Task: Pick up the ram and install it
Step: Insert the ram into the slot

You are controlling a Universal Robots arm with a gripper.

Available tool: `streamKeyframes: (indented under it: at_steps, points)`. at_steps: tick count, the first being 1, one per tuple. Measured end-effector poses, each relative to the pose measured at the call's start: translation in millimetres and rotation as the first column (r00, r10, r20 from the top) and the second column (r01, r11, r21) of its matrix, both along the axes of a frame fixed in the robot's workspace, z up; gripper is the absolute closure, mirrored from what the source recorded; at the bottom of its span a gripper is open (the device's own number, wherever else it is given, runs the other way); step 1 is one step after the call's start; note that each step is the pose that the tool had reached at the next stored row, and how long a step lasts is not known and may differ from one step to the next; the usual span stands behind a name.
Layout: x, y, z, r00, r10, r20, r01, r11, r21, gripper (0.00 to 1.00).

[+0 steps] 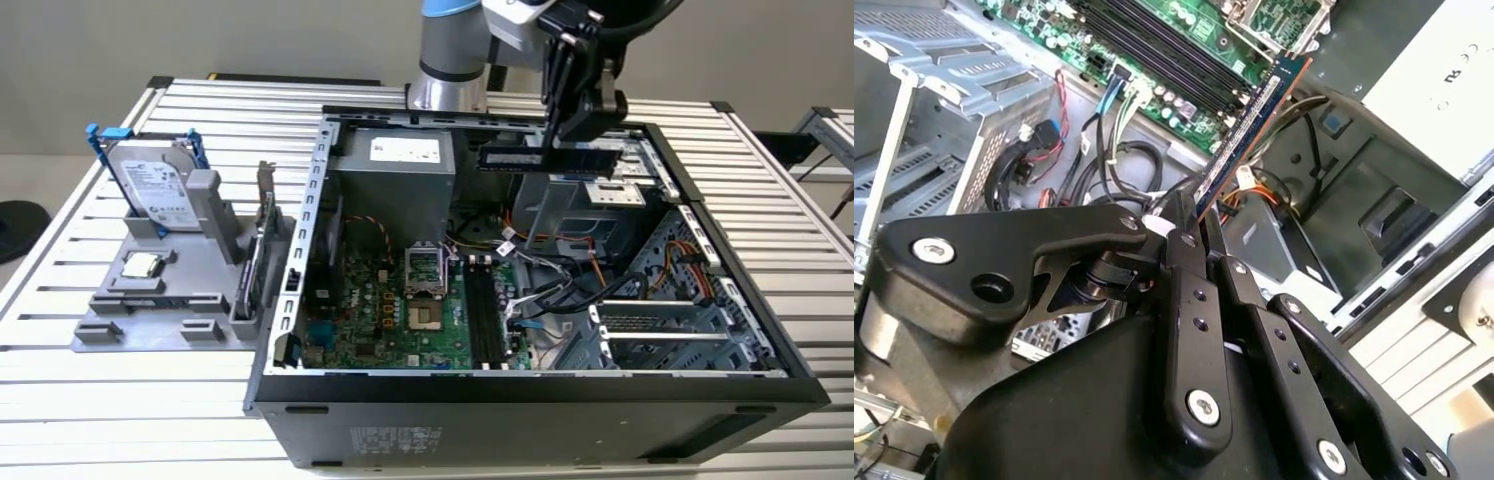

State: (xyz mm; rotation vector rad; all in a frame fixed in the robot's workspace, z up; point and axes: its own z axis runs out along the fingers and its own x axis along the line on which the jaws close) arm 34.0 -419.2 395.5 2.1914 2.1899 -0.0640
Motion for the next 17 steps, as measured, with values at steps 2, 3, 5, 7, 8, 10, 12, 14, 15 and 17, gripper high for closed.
streamKeyframes:
  at_steps: [2, 3, 5, 7, 8, 10, 12, 14, 15, 17]
  points:
    - [0.0, 1.1, -0.1, 1.0, 0.0, 0.0, 0.0, 1.0, 0.0001, 1.0]
    - [0.0, 1.6, 0.0, 1.0, 0.0, 0.0, 0.0, 1.0, 0.0001, 1.0]
    - [0.0, 2.5, 0.0, 1.0, 0.0, 0.0, 0.0, 1.0, 0.0, 1.0]
    - [0.0, 3.2, 0.0, 1.0, 0.0, 0.0, 0.0, 1.0, 0.0, 1.0]
    - [0.0, 3.4, 0.0, 1.0, 0.0, 0.0, 0.0, 1.0, 0.0001, 1.0]
    - [0.0, 3.5, 0.0, 1.0, 0.0, 0.0, 0.0, 1.0, 0.0001, 1.0]
    - [0.0, 3.6, 0.0, 1.0, 0.0, 0.0, 0.0, 1.0, 0.0, 1.0]
    - [0.0, 3.6, 0.0, 1.0, 0.0, 0.0, 0.0, 1.0, 0.0001, 1.0]
    - [0.0, 3.6, 0.0, 1.0, 0.0, 0.0, 0.0, 1.0, 0.0001, 1.0]
    - [0.0, 3.7, 0.0, 1.0, 0.0, 0.0, 0.0, 1.0, 0.0001, 1.0]
